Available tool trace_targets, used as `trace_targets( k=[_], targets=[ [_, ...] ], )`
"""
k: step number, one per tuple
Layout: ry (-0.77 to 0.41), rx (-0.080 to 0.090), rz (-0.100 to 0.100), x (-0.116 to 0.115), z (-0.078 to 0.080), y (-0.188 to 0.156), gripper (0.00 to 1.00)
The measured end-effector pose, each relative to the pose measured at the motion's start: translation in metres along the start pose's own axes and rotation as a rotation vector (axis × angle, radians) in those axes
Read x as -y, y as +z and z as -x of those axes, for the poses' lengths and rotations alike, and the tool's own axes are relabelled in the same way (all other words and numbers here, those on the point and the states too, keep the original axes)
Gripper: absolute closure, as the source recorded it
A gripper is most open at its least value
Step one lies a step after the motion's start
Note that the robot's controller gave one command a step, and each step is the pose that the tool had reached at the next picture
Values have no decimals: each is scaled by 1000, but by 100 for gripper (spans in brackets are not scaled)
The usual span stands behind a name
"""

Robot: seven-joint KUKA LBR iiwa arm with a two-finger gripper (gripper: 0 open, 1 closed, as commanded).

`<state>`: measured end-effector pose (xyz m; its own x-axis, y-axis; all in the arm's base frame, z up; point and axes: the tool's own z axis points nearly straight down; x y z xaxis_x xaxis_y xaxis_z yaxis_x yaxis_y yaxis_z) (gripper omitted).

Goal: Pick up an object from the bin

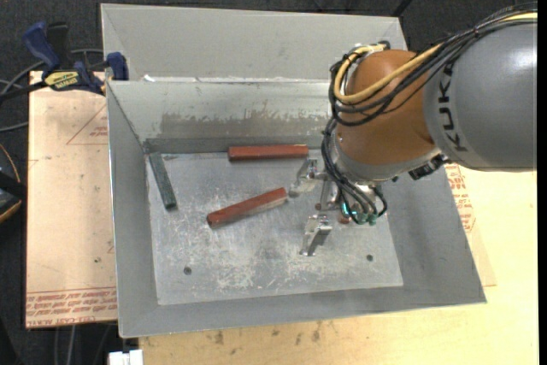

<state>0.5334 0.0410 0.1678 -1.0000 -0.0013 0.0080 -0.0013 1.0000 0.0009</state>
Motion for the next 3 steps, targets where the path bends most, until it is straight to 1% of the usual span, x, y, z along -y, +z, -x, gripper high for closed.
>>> trace_targets(
  k=[1,2,3],
  targets=[
    [1,8,0,0,2,-4,0],
    [69,17,2,-6,34,40,0],
    [-55,30,2,-24,68,87,100]
  ],
)
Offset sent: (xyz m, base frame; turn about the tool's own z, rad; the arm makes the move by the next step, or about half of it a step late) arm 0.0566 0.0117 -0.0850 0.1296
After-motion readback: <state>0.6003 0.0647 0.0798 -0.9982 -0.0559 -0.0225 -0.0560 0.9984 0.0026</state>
